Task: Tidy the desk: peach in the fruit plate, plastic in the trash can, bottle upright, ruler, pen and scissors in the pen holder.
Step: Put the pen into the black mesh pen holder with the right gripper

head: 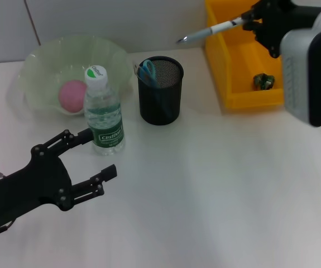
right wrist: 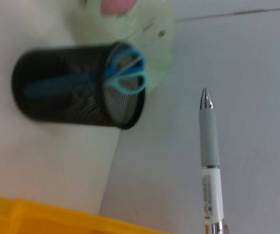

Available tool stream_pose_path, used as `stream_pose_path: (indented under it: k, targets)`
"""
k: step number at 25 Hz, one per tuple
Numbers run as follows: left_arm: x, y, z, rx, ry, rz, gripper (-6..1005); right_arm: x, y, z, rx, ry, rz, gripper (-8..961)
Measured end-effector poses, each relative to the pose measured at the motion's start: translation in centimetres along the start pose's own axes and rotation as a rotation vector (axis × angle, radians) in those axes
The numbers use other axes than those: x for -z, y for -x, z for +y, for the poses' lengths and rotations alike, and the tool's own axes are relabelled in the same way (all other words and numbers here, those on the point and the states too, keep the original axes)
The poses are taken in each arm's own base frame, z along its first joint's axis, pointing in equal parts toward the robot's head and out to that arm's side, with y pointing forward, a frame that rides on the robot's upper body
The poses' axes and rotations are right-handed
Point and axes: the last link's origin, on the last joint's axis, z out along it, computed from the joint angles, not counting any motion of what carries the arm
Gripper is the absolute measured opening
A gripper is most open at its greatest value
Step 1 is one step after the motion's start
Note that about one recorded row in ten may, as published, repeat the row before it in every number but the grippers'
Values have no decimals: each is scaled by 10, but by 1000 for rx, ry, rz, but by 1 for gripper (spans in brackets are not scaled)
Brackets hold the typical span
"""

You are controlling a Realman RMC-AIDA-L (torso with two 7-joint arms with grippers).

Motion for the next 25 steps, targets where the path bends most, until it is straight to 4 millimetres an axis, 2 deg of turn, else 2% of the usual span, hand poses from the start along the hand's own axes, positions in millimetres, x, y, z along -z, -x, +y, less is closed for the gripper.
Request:
stream_pose_path:
  k: [2, 6, 10, 17, 25]
  targets:
    - [2, 0, 0, 4, -2, 2, 831, -11, 7, 11, 119, -31, 47, 108]
    - [4, 0, 0, 9, -6, 1, 831, -20, 11, 21, 204, -58, 91, 109]
    - [5, 1, 0, 11, -10, 0, 831, -20, 20, 29, 291, -100, 104, 109]
    - [2, 0, -1, 11, -9, 0, 831, -23, 27, 31, 432, -166, 134, 109]
    - [0, 4, 1, 31, -15, 1, 831, -25, 26, 26, 536, -227, 177, 109]
